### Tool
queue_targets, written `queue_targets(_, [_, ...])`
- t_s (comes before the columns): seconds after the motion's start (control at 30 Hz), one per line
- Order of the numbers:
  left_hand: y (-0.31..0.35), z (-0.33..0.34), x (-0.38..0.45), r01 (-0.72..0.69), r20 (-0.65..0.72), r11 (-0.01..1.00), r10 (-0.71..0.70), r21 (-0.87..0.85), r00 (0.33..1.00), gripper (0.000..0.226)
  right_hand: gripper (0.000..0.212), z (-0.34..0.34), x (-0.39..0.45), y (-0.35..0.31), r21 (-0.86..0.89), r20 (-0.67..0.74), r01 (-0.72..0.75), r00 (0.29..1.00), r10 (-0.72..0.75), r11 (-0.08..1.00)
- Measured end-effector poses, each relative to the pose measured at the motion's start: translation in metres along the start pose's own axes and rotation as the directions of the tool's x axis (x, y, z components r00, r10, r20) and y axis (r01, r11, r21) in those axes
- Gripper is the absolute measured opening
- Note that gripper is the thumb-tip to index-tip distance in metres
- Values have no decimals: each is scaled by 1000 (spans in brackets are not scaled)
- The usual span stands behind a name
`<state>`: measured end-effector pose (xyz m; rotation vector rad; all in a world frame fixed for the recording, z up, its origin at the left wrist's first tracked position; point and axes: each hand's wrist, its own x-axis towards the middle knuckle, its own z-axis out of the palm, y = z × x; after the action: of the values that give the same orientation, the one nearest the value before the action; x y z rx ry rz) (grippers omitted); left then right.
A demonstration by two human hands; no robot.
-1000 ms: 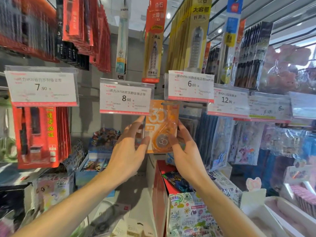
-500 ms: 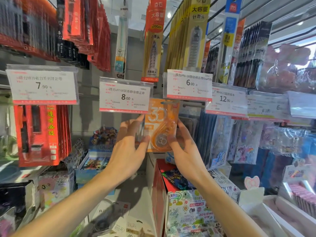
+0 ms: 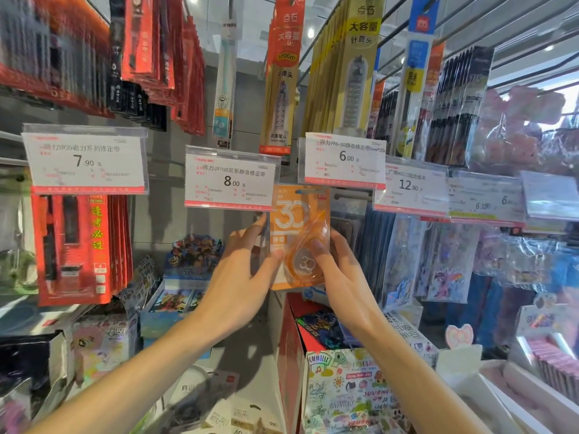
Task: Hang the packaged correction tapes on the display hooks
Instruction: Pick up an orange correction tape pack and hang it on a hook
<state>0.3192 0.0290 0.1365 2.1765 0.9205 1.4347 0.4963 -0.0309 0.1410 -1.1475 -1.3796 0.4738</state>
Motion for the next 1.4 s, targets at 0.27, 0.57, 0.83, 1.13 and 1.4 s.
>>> queue_targets(0.27, [4,-6,-1,57,14,997,-56,-43,998,61,51,-2,-4,-2,-56,4,-43,999,43,997])
queue_targets(0.57, [4,-19,-27,131,-69,978,-144,-165,987,43,43,-24,-36,-3,-40,-91,-71,994,67,997])
queue_targets(0.83, [41,-31,-85,157,-139,920,-219,-360,966,20,9,-39,-91,-12,162,-142,-88,984,111,983])
queue_targets(1.13, [32,-45,-152,209,-101,882,-275,-422,956,17,9,-21,-145,-6,225,-59,-191,976,209,955])
queue_targets(1.4, [-15,-94,-170,261,-64,867,-316,-425,947,24,11,36,-155,-25,160,-57,-169,982,180,973])
